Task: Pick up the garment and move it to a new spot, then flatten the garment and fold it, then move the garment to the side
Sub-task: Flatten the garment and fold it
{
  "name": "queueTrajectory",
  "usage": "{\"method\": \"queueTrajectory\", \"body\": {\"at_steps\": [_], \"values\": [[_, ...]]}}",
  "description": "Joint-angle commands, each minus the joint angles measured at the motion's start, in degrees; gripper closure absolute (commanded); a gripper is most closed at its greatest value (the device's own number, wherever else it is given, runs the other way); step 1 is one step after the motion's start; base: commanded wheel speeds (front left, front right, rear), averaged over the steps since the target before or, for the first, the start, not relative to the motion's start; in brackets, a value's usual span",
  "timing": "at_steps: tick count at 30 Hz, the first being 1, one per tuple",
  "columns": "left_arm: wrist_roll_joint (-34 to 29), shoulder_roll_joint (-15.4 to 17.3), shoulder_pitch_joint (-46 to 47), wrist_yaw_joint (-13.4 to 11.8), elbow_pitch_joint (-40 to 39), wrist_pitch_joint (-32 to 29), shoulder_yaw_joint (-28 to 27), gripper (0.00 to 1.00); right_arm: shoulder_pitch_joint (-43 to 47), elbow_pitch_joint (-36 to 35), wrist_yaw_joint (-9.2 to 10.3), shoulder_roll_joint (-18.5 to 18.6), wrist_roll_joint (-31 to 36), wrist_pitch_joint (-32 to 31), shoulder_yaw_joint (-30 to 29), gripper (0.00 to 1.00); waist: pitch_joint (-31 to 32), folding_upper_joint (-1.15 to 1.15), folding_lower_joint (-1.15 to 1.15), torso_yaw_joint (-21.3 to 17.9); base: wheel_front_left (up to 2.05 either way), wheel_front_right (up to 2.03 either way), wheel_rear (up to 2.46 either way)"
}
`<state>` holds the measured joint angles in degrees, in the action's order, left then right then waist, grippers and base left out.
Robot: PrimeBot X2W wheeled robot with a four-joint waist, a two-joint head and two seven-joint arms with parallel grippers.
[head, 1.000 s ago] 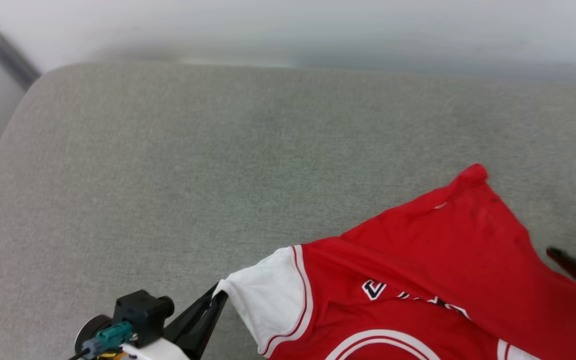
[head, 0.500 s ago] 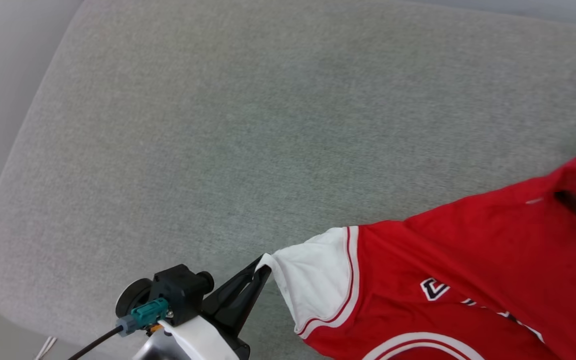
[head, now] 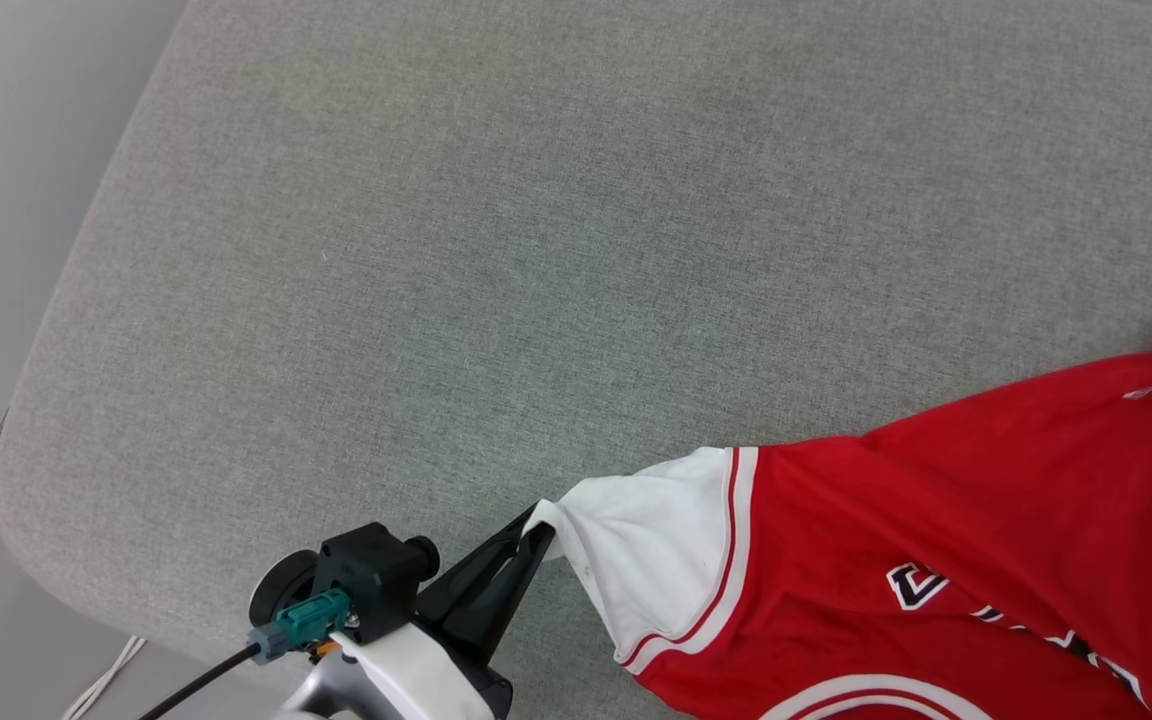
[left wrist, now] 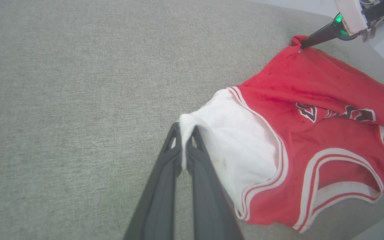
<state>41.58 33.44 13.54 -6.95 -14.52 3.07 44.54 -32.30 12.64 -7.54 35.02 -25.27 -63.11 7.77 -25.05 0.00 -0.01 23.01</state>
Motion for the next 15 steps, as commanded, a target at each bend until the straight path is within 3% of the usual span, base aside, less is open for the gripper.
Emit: {"method": "queueTrajectory", "body": {"at_steps": [1,15], "values": [[0.1,-0.2,1.0,0.1,0.3,0.3,0.0,1.00,4.9,4.6,0.10,-0.9,0.3,-0.4,2.4,1.00,0.3,0.00,0.01,-0.3,0.00,0.00,0.00],[0.0,4.4,0.5,-2.0,-1.5,-0.8,-2.8,1.00,-2.3,4.1,0.08,-2.0,-3.4,13.6,0.2,1.00,10.8,0.00,0.01,-6.6,0.00,0.00,0.00]]}}
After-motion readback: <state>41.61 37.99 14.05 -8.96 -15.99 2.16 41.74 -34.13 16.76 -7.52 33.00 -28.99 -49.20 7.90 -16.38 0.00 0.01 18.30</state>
